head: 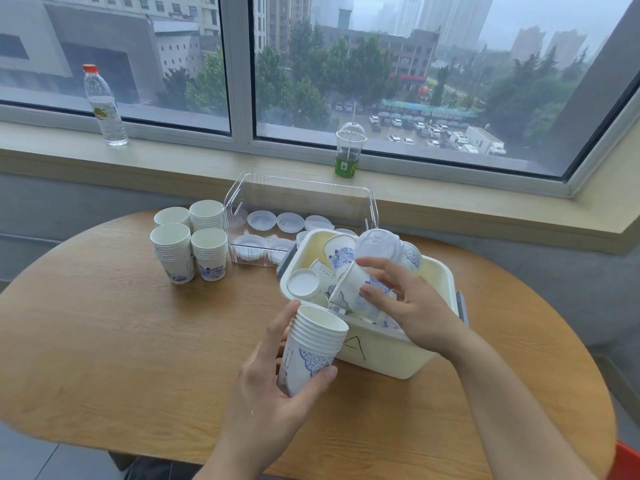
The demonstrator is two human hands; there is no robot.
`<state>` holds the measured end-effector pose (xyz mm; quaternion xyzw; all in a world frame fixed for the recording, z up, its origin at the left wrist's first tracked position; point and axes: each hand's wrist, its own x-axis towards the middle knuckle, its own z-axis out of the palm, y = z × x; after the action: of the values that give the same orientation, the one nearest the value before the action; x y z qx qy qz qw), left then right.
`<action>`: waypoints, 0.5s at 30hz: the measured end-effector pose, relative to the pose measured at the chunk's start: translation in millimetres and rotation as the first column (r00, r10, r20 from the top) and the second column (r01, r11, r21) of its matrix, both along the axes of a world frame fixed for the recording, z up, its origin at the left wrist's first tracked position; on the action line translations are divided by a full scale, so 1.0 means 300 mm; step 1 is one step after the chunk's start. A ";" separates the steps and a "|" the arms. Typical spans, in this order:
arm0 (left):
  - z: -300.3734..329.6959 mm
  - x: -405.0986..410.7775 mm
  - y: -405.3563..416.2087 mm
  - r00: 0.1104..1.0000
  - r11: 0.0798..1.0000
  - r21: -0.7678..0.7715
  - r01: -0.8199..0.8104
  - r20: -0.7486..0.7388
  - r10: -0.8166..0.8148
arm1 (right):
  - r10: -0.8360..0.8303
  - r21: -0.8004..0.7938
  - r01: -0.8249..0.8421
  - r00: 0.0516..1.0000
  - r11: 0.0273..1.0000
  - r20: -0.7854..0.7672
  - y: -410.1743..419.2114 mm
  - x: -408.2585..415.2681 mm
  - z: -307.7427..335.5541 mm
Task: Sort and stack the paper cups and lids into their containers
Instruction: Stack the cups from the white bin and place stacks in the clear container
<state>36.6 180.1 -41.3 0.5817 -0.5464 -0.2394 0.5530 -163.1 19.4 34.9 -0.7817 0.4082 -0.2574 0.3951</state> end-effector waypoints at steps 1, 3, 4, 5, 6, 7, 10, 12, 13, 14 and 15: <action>0.000 -0.001 -0.001 1.000 1.000 -0.003 0.001 0.007 -0.001 | 0.007 0.001 -0.007 0.998 1.000 0.055 0.012 0.003 0.008; 0.004 -0.005 -0.002 1.000 1.000 -0.008 0.010 0.014 -0.010 | 0.021 0.002 -0.022 0.986 1.000 0.165 0.043 0.013 0.027; 0.007 -0.009 -0.003 1.000 1.000 -0.011 0.016 0.014 -0.016 | 0.027 0.001 -0.027 0.978 1.000 0.207 0.060 0.020 0.035; 0.011 -0.014 -0.005 1.000 1.000 -0.015 0.022 0.011 -0.022 | 0.033 0.004 -0.035 0.971 0.999 0.239 0.076 0.028 0.040; 0.014 -0.019 -0.006 1.000 0.999 -0.021 0.026 0.007 -0.026 | 0.041 0.008 -0.044 0.965 0.999 0.259 0.091 0.037 0.044; 0.016 -0.024 -0.008 1.000 0.999 -0.027 0.027 0.006 -0.027 | 0.052 0.013 -0.058 0.961 0.998 0.272 0.105 0.045 0.044; 0.013 -0.036 -0.013 1.000 0.999 -0.039 0.019 0.011 -0.018 | 0.078 0.029 -0.092 0.946 0.995 0.315 0.138 0.067 0.045; 0.008 -0.041 -0.014 1.000 0.999 -0.042 0.026 0.018 -0.025 | 0.075 0.043 -0.096 0.932 0.994 0.355 0.149 0.078 0.044; 0.007 -0.042 -0.014 0.999 0.999 -0.045 0.030 0.026 -0.029 | 0.070 0.043 -0.092 0.927 0.995 0.369 0.153 0.083 0.040; 0.007 -0.043 -0.014 0.999 0.998 -0.049 0.033 0.033 -0.031 | 0.065 0.037 -0.085 0.925 0.996 0.375 0.156 0.087 0.036; 0.008 -0.044 -0.014 0.999 0.998 -0.052 0.033 0.037 -0.032 | 0.061 0.031 -0.078 0.924 0.996 0.378 0.160 0.090 0.029</action>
<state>23.3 175.8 -38.9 0.5623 -0.5717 -0.2234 0.5542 -135.9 67.3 43.7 -0.7225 0.3027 -0.3790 0.4926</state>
